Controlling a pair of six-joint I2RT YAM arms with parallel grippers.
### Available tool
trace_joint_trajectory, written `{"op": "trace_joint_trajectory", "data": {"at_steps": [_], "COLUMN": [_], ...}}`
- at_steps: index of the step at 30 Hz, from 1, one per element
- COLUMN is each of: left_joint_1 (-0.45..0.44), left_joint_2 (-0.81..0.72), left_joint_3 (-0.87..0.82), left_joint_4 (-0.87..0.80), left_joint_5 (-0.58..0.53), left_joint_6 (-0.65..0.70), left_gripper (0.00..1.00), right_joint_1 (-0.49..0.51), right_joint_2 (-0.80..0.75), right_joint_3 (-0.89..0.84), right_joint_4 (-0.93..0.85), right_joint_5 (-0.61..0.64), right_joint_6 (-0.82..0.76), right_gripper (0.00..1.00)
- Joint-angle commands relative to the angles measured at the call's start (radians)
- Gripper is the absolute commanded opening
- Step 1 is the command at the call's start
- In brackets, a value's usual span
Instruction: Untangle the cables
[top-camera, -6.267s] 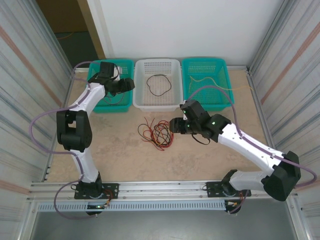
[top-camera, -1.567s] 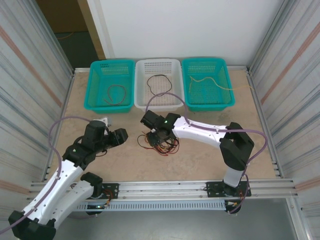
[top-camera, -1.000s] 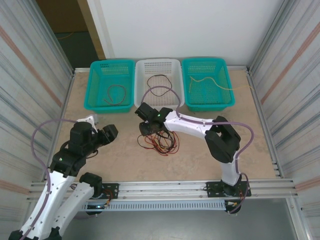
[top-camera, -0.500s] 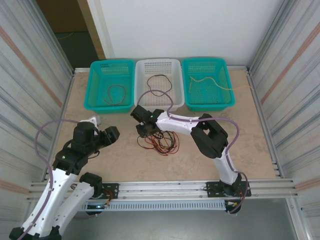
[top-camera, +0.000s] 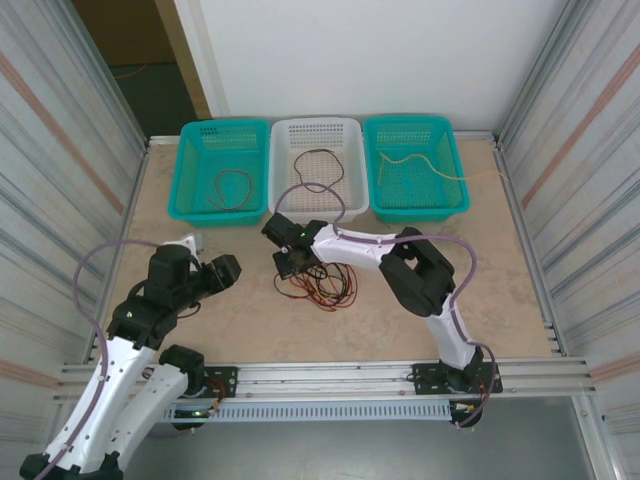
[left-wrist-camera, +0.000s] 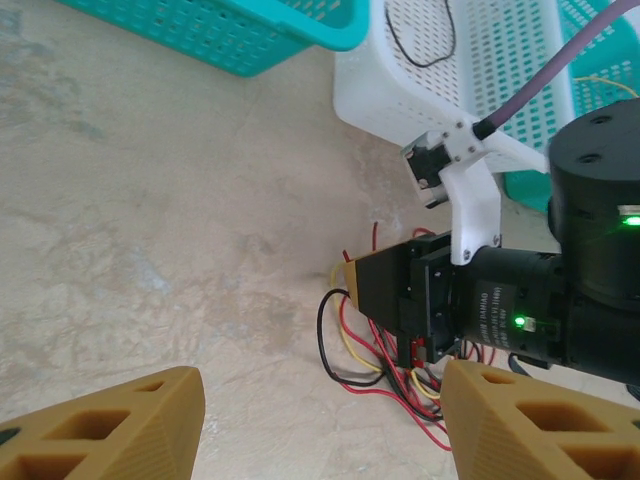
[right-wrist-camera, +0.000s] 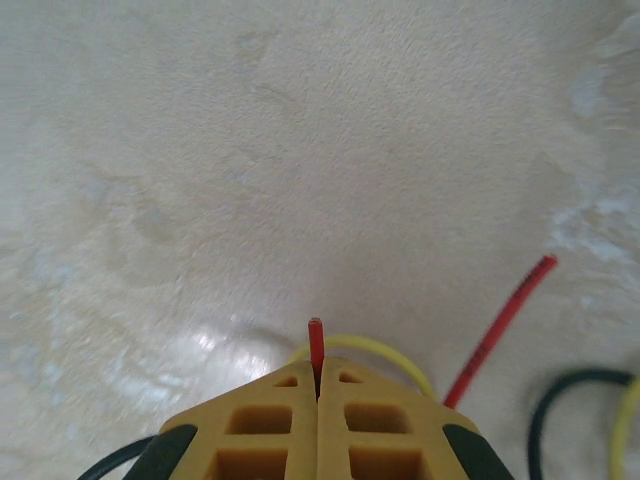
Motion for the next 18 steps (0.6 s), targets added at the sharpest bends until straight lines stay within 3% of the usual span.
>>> {"op": "trace_joint_trajectory", "data": {"at_steps": [1, 8, 13, 18], "left_joint_1": [0.009, -0.001, -0.095, -0.257], "left_joint_2": [-0.036, -0.072, -0.008, 0.070], "left_joint_3": [-0.022, -0.102, -0.100, -0.114], "left_joint_4": [0.117, 0.472, 0.639, 0.819], "left_joint_5": [0.124, 0.374, 0.389, 0.345], "left_joint_6": [0.017, -0.046, -0.029, 0.030], "left_gripper": [0.63, 0.57, 0.59, 0.60], "right_joint_1": [0.022, 0.020, 0.010, -0.028], "right_joint_2": [-0.197, -0.530, -0.663, -0.714], "right_joint_3": [-0.028, -0.108, -0.119, -0.118], "right_joint_4": [0.000, 0.082, 0.156, 0.197], "right_joint_5": [0.041, -0.008, -0.055, -0.125], "right_joint_6": [-0.010, 0.036, 0.057, 0.109], "right_gripper": [0.00, 0.00, 0.00, 0.00]}}
